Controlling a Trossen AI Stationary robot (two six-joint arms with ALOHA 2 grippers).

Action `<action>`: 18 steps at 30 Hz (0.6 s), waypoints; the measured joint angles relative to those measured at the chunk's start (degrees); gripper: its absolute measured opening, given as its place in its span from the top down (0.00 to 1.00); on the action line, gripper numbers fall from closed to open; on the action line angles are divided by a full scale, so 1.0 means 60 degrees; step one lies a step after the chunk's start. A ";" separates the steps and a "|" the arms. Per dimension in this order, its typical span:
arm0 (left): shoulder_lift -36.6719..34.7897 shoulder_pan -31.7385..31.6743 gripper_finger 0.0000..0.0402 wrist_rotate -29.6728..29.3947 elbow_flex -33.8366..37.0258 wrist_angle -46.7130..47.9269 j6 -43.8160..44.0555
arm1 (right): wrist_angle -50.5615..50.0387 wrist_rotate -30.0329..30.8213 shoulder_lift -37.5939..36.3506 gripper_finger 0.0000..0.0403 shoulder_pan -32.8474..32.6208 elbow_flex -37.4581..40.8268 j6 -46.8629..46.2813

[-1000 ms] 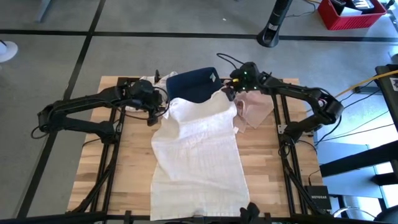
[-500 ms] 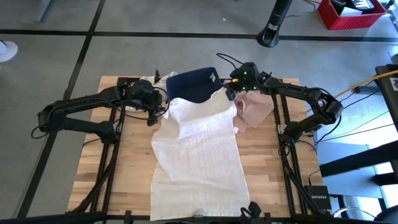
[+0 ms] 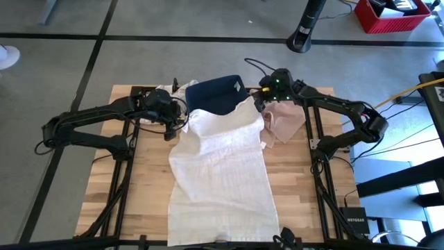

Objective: Fold towel
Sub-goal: Fold the white with gray pattern towel on the table

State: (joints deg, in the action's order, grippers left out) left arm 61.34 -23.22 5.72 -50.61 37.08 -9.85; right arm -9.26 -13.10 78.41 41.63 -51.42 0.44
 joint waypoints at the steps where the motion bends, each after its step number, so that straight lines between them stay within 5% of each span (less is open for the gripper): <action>1: -0.0003 0.0000 1.00 0.0000 0.0000 0.0003 0.0000 | 0.0001 -0.0001 -0.0136 0.99 0.0000 0.0000 -0.0056; 6: 0.0000 0.0000 0.99 0.0000 0.0004 0.0000 0.0002 | -0.0447 -0.0004 -0.0344 0.93 0.0000 -0.0007 -0.1083; 18: -0.0001 -0.0011 1.00 0.0000 0.0084 -0.0001 0.0029 | -0.0126 -0.0033 0.0613 0.53 0.0007 0.0000 -0.1551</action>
State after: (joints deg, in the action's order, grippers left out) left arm 61.33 -23.29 5.72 -50.11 37.08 -9.67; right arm -10.02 -13.30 82.09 41.67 -51.42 -8.86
